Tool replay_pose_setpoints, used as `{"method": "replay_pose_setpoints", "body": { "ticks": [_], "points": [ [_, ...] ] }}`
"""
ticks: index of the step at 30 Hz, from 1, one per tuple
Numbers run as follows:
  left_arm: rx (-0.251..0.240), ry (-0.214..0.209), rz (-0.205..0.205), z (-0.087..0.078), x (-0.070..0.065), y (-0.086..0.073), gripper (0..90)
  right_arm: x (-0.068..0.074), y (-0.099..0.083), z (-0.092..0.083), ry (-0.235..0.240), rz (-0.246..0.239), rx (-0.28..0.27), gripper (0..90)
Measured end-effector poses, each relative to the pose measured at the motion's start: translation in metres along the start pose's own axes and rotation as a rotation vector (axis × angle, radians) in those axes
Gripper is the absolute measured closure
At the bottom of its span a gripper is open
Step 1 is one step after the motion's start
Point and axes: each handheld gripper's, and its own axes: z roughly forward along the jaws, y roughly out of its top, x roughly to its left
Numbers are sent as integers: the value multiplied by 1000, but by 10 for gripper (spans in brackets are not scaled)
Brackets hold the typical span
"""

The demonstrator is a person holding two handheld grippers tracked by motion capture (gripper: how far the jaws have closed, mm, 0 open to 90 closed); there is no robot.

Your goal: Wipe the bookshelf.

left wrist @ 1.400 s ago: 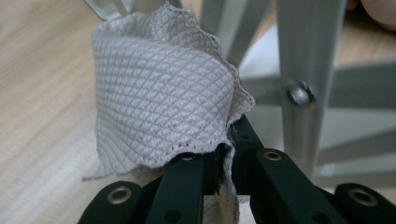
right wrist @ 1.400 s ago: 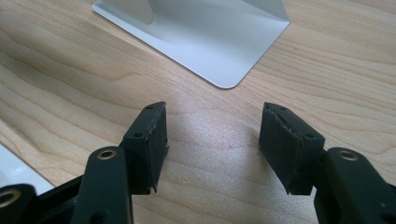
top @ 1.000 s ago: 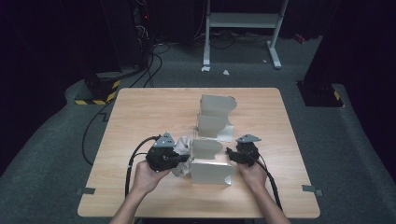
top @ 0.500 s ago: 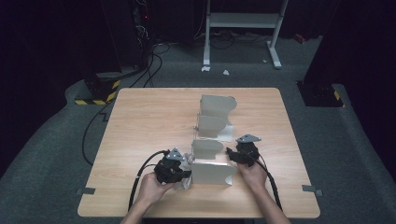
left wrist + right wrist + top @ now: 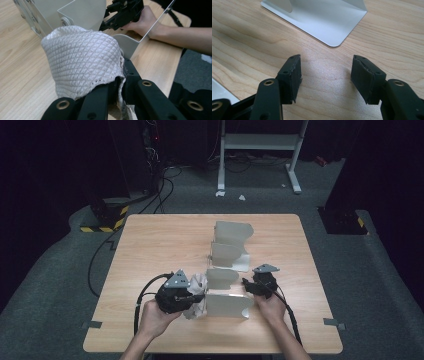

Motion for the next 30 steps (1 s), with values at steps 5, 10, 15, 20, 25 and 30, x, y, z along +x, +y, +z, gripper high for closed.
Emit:
{"method": "replay_pose_setpoints", "body": {
  "ticks": [5,10,15,20,25,30],
  "points": [
    [43,-10,-14,14,1,-9,837,0,0,0,0,0,0,420],
    [139,-1,-14,39,1,-23,839,0,0,0,0,0,0,420],
    [159,-34,-52,48,9,-30,838,0,0,0,0,0,0,419],
    [51,-68,-81,27,13,-20,837,0,0,0,0,0,0,419],
    [-11,-55,-65,6,14,-2,837,0,0,0,0,0,0,418],
    [-27,-19,-60,1,17,12,839,0,0,0,0,-1,0,417]
  ]
}}
